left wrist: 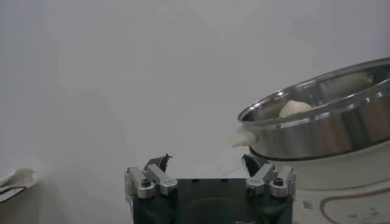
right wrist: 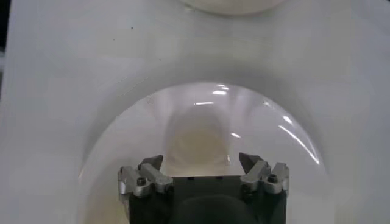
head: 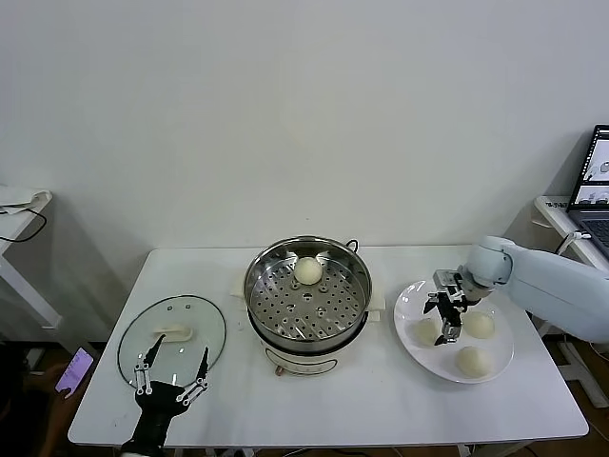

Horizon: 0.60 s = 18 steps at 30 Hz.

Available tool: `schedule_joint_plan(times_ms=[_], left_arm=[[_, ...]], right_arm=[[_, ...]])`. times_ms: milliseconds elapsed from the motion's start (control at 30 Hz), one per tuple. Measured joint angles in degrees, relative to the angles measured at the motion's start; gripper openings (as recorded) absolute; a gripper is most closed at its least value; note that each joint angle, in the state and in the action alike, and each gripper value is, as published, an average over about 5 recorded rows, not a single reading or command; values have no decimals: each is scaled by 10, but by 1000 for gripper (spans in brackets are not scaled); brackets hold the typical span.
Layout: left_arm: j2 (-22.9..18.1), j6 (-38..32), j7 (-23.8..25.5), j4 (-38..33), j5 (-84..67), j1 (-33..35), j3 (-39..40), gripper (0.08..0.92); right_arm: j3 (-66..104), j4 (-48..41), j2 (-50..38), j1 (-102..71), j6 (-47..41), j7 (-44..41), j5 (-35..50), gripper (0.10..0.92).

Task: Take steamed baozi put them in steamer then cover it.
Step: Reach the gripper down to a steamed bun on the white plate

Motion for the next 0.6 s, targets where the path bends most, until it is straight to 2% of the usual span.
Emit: schedule_joint_plan(times_ms=[267,600], left_arm=[[0,-1,0,0,0,-2,-1,823],[5,-1,-1,-2,-2,-3,-4,823]], right_arm=[[7,0,0,-11,-5,8,-2,665],[7,21,-11,23,-4,-11,-10,642]])
